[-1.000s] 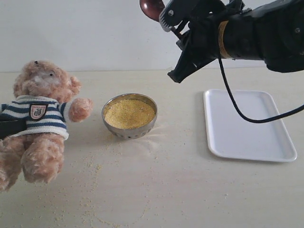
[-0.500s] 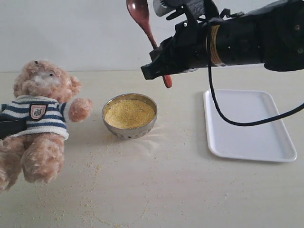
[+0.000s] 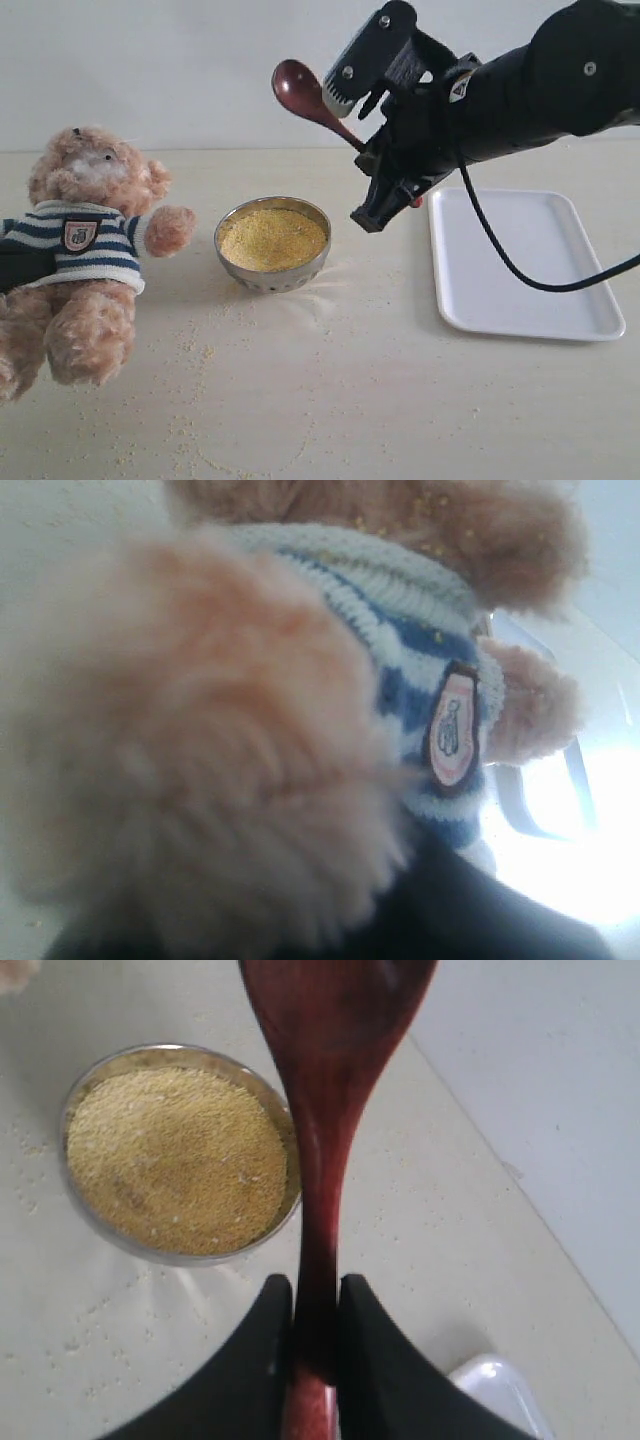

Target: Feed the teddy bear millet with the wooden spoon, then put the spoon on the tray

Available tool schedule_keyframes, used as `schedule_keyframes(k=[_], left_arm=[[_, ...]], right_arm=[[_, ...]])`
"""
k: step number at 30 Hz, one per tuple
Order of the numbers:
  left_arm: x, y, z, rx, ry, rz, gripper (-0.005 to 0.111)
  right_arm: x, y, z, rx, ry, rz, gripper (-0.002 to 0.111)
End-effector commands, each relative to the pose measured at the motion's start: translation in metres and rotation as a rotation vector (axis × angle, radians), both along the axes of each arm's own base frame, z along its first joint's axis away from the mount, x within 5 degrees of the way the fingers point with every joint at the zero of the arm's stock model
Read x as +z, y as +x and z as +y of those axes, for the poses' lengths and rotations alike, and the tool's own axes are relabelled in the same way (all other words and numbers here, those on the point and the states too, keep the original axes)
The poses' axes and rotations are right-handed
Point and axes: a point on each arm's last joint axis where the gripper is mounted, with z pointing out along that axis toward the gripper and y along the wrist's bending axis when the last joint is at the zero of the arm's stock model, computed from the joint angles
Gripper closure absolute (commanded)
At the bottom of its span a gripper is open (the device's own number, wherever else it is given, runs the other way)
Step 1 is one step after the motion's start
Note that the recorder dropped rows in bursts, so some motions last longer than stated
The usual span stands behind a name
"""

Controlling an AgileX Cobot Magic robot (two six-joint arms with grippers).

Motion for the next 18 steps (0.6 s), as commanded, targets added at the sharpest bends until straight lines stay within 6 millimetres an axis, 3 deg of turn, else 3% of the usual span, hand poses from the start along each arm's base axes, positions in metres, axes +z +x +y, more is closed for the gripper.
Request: schedule_keyframes(k=[1, 12, 18], left_arm=[[0.002, 0.001, 0.000, 0.005, -0.018, -0.015, 0.102], [0.002, 0.001, 0.000, 0.005, -0.018, -0.015, 0.102], [0.002, 0.001, 0.000, 0.005, -0.018, -0.015, 0.102]], right_arm=[[0.000, -0.004, 0.000, 0.123, -0.099, -0.060, 0.108], [-0.003, -0.001, -0.008, 0.223, -0.333, -0.170, 0.108], [0.009, 0.010, -0.008, 0.044, -0.171, -0.247, 0.108]])
